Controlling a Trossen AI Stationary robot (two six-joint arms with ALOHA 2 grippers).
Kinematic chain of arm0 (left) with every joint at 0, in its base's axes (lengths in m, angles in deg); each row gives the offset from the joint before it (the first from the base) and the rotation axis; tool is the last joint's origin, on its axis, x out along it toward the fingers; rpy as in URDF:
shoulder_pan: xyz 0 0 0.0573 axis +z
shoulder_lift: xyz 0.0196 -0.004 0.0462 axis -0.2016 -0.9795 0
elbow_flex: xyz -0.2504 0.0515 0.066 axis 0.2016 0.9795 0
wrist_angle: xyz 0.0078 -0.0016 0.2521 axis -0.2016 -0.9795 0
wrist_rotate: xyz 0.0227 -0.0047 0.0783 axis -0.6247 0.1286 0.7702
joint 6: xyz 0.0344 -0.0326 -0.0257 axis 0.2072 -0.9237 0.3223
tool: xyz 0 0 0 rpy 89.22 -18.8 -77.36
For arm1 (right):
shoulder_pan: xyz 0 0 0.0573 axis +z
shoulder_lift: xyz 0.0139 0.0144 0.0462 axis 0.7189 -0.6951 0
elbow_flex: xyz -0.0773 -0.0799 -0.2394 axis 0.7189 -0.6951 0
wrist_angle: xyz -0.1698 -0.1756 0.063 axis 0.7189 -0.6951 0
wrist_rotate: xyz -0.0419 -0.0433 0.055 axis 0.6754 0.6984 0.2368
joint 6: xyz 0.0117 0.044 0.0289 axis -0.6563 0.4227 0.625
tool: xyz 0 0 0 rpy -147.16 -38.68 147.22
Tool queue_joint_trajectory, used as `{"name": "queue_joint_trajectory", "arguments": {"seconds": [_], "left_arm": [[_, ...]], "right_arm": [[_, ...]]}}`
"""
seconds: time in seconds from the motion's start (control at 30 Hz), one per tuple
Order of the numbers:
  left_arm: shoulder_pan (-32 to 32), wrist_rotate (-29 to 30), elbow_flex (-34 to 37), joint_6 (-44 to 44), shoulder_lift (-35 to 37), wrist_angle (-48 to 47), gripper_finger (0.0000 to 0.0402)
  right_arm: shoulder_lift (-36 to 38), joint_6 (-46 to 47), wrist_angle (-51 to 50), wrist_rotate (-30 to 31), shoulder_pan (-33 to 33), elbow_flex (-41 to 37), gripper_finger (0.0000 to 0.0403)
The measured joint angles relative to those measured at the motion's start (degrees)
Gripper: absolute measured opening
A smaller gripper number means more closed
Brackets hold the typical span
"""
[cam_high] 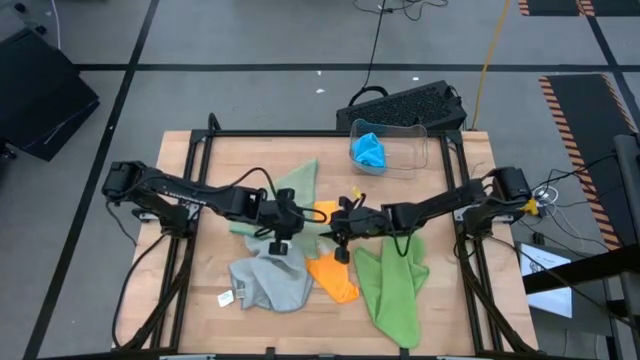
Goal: Fold microfiber towels
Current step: Put the right light green microfiber towel into the transparent bin
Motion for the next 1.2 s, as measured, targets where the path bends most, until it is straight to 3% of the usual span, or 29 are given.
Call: {"name": "queue_joint_trajectory", "arguments": {"seconds": [0.13, 0.27, 0.63, 0.8, 1.0, 1.07, 1.2], "left_arm": [[-0.05, 7.94, 0.02, -4.93, 0.22, -3.78, 0.0192], [0.67, 11.25, 0.04, -7.74, 0.32, -7.60, 0.0209], [1.55, 17.11, 0.04, -12.85, 0.34, -8.38, 0.0211], [2.37, 17.43, 0.04, -11.08, 0.34, -3.75, 0.0211], [2.91, 17.45, 0.02, -8.13, 0.34, 2.73, 0.0212], [3.20, 17.47, 0.04, -7.19, 0.34, 4.90, 0.0212], [4.16, 17.48, 0.02, -4.73, 0.36, 8.67, 0.0212]], "right_arm": [[3.59, 0.75, -7.60, 0.15, -1.08, 0.00, 0.0024], [8.25, 0.83, -16.32, 1.07, -2.47, -0.04, 0.0025], [25.06, 3.88, -42.39, 22.93, -12.43, -0.04, 0.0027], [31.29, 2.07, -46.08, 23.04, -20.29, 0.00, 0.0025], [32.90, 1.04, -50.32, 24.51, -30.53, 0.00, 0.0025], [32.86, 0.07, -49.72, 21.35, -32.26, -0.13, 0.0025], [33.91, -1.68, -38.92, 9.66, -32.84, -2.72, 0.0025]]}}
